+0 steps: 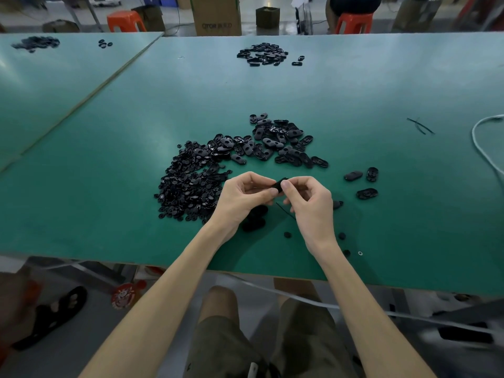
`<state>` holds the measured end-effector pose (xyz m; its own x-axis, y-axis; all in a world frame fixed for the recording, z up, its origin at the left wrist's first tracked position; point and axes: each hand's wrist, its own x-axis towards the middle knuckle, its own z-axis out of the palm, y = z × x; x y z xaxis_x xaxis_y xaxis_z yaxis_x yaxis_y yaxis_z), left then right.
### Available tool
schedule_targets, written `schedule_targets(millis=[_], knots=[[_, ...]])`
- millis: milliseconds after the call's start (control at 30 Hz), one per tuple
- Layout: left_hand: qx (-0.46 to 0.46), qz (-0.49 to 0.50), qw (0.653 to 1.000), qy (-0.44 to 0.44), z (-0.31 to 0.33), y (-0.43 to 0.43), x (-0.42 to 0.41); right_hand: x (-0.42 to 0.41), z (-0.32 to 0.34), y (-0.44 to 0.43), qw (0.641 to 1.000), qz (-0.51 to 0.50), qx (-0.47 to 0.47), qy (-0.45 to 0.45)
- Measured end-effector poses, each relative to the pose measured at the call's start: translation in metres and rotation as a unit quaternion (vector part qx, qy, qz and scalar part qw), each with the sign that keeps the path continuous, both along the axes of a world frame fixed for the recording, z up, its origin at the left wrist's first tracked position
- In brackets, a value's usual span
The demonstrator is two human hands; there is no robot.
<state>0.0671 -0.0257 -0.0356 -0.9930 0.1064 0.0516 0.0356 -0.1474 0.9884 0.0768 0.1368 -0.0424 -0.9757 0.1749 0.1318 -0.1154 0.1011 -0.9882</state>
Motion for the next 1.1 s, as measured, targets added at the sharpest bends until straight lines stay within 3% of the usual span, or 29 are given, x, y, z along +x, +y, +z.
schedule_targets(millis=[767, 1100], knots=[[-0.01, -0.004, 1.0, 0.006, 0.006, 0.003, 0.004, 0.002, 0.003, 0.0, 1.0, -0.008, 0.011, -0.009], [-0.016, -0.003, 1.0, 0.011, 0.005, 0.002, 0.002, 0.007, 0.01, -0.002, 0.999, -0.007, 0.039, 0.03]])
